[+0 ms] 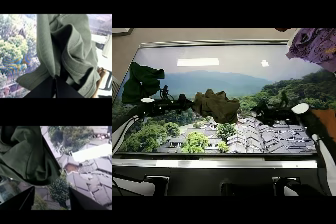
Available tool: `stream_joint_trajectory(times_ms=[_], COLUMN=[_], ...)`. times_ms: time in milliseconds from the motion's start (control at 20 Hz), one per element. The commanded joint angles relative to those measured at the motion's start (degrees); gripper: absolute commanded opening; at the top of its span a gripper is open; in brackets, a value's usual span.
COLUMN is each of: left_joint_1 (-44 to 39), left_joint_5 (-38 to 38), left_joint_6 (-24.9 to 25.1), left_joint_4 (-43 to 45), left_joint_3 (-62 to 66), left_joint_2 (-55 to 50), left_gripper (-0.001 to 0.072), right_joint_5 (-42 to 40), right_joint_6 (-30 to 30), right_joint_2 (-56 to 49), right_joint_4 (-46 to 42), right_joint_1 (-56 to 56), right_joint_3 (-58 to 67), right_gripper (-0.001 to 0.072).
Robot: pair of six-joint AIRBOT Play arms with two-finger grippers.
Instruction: Fold the clothes and pants, and hang the long-sleeved shirts on hangers.
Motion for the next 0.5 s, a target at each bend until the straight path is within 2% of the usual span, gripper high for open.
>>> stream_joint_trajectory(times_ms=[0, 100, 250, 300, 450], left_joint_1=[0.04, 0.04, 0.04, 0.04, 0.04], left_joint_5=[-0.09, -0.09, -0.09, -0.09, -0.09], left_joint_6=[0.00, -0.09, -0.44, -0.44, -0.44], left_joint_4=[0.00, 0.00, 0.00, 0.02, 0.00], left_joint_3=[0.07, 0.07, 0.07, 0.07, 0.07], left_joint_2=[0.02, 0.02, 0.02, 0.00, 0.00], left_gripper=[0.0017, 0.0017, 0.0017, 0.0017, 0.0017], right_joint_5=[-9.66, -9.20, -11.45, -12.94, -15.96], right_joint_6=[-2.05, -1.84, -10.51, -11.54, -11.72], right_joint_2=[-4.00, -9.16, -12.33, -12.63, -13.27], right_joint_4=[6.73, 9.25, 20.31, 22.58, 23.58], right_joint_1=[7.54, 10.51, 13.40, 14.12, 15.30], right_joint_3=[-4.26, -4.26, -4.20, -4.20, -4.20], right_gripper=[0.0480, 0.0480, 0.0477, 0.0476, 0.0473])
